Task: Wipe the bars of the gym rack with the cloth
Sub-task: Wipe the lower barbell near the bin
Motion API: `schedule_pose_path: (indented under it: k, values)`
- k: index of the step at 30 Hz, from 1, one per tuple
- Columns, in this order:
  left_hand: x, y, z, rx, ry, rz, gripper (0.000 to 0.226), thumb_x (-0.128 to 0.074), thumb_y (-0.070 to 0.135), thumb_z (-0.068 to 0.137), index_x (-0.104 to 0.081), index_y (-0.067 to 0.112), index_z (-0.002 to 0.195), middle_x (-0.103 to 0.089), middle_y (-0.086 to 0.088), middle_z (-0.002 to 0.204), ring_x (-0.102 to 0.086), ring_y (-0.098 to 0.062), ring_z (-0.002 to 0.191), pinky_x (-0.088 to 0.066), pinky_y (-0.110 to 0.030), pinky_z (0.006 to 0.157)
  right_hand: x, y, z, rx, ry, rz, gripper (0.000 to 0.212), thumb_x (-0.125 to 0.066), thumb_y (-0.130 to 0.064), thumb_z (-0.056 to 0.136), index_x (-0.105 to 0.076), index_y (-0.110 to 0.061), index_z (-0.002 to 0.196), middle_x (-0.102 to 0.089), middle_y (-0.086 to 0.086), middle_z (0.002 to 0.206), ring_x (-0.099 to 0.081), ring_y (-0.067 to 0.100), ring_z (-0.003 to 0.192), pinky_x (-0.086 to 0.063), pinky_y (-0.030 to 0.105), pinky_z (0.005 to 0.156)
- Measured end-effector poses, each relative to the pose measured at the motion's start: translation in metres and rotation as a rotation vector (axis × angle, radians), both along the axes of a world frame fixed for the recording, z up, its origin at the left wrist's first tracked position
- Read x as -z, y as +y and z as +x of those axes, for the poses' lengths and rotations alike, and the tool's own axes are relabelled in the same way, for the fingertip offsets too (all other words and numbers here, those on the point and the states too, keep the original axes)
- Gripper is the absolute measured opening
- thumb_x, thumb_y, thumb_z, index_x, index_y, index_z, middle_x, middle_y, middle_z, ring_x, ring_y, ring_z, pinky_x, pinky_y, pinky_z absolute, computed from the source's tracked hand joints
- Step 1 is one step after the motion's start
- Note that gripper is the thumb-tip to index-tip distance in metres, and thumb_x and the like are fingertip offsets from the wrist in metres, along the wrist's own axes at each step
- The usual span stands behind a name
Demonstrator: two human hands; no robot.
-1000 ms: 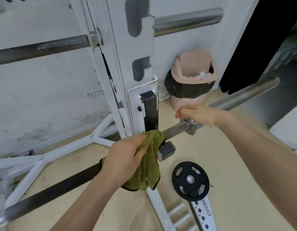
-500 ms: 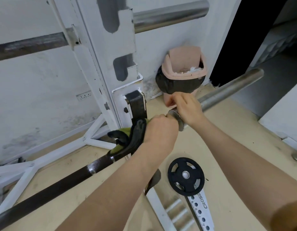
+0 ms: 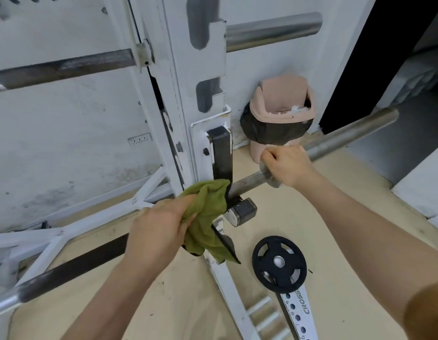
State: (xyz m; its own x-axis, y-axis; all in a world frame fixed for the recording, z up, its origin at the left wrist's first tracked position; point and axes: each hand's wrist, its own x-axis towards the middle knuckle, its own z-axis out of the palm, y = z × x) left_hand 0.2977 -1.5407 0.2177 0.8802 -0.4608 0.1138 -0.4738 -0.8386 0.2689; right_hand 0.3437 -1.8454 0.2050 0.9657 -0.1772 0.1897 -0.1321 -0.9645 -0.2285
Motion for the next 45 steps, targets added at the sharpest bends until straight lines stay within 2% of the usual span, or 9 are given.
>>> schedule_pose_path:
  k: [6,12,17,22,28,32,36,40,45]
  values:
    - [-0.016,0.037,-0.009,-0.220,-0.052,0.109,0.017,-0.057,0.007,0.081,-0.060,0.020,0.092,-0.059,0.000,0.067,-0.053,-0.026,0.060,-0.034,-0.032,0.051,-0.001,0.002,0.001,0.045,-0.008,-0.004,0.035,-0.036,-0.031,0.092,-0.050,-0.024,0.061,-0.056,0.003,0.069,-0.050,0.026,0.076,-0.025,0.033,0.070]
    - [-0.042,0.003,-0.009,-0.224,0.011,-0.439,0.012,-0.051,0.036,0.093,-0.062,0.032,0.097,-0.066,0.013,0.078,-0.057,-0.003,0.072,-0.040,-0.022,0.064,0.002,0.006,0.004,0.086,-0.051,0.122,0.036,-0.040,-0.034,0.095,-0.072,-0.023,0.086,-0.069,-0.001,0.094,-0.054,0.020,0.095,-0.023,0.031,0.079]
    - [0.008,-0.046,-0.004,-0.044,-0.145,0.194,0.046,-0.036,0.053,0.096,-0.038,0.025,0.133,-0.060,0.003,0.115,-0.055,-0.023,0.096,-0.043,-0.036,0.075,-0.006,0.035,-0.013,0.139,-0.198,0.506,0.029,-0.048,-0.030,0.095,-0.067,-0.025,0.116,-0.064,-0.003,0.123,-0.053,0.019,0.118,-0.035,0.043,0.104]
    - [0.014,-0.011,-0.001,-0.057,-0.160,0.200,0.052,-0.029,0.061,0.092,-0.053,0.025,0.120,-0.063,0.005,0.102,-0.058,-0.023,0.091,-0.045,-0.035,0.070,-0.026,0.106,-0.073,-0.045,-0.518,0.381,0.035,-0.051,-0.016,0.083,-0.062,-0.019,0.116,-0.063,-0.004,0.114,-0.054,0.016,0.110,-0.041,0.047,0.095]
    - [0.019,0.036,-0.026,-0.047,-0.242,0.172,0.047,-0.073,0.026,0.077,-0.060,0.022,0.122,-0.062,0.005,0.121,-0.059,-0.024,0.102,-0.051,-0.038,0.076,-0.021,0.192,-0.074,-0.269,0.145,0.375,0.052,-0.031,-0.054,0.098,-0.027,-0.036,0.146,-0.037,-0.009,0.148,-0.030,0.015,0.136,-0.022,0.048,0.110]
    - [0.015,0.090,-0.030,-0.112,-0.172,0.137,0.059,-0.072,0.020,0.076,-0.053,0.028,0.132,-0.059,0.008,0.129,-0.063,-0.023,0.098,-0.054,-0.037,0.071,-0.013,0.224,-0.063,-0.389,0.214,0.135,0.058,-0.019,-0.068,0.092,-0.033,-0.040,0.141,-0.045,-0.012,0.142,-0.032,0.016,0.133,-0.012,0.051,0.109]
    - [-0.002,0.123,-0.039,-0.127,0.053,-0.266,0.053,-0.046,0.019,0.079,-0.056,0.030,0.131,-0.060,0.013,0.128,-0.058,-0.012,0.110,-0.049,-0.032,0.094,-0.012,0.237,-0.066,-0.538,0.243,0.102,0.058,-0.041,-0.069,0.087,-0.035,-0.045,0.139,-0.045,-0.018,0.137,-0.032,0.011,0.131,-0.010,0.044,0.107]
    - [-0.018,0.130,-0.046,-0.310,-0.003,-0.516,0.054,-0.051,-0.004,0.081,-0.060,0.032,0.121,-0.061,0.022,0.116,-0.054,-0.003,0.108,-0.041,-0.018,0.094,-0.017,0.223,-0.058,-0.471,0.122,0.326,0.024,-0.054,-0.041,0.094,-0.067,-0.036,0.114,-0.069,-0.010,0.106,-0.058,0.015,0.105,-0.041,0.039,0.097]
    - [-0.077,0.123,-0.049,-0.365,0.007,-0.893,0.035,-0.071,0.014,0.084,-0.064,0.039,0.107,-0.066,0.027,0.093,-0.063,0.001,0.082,-0.054,-0.022,0.076,-0.071,0.227,-0.059,-0.328,-0.056,1.133,0.020,-0.055,-0.020,0.097,-0.071,-0.017,0.086,-0.070,-0.007,0.073,-0.066,0.008,0.072,-0.056,0.029,0.070]
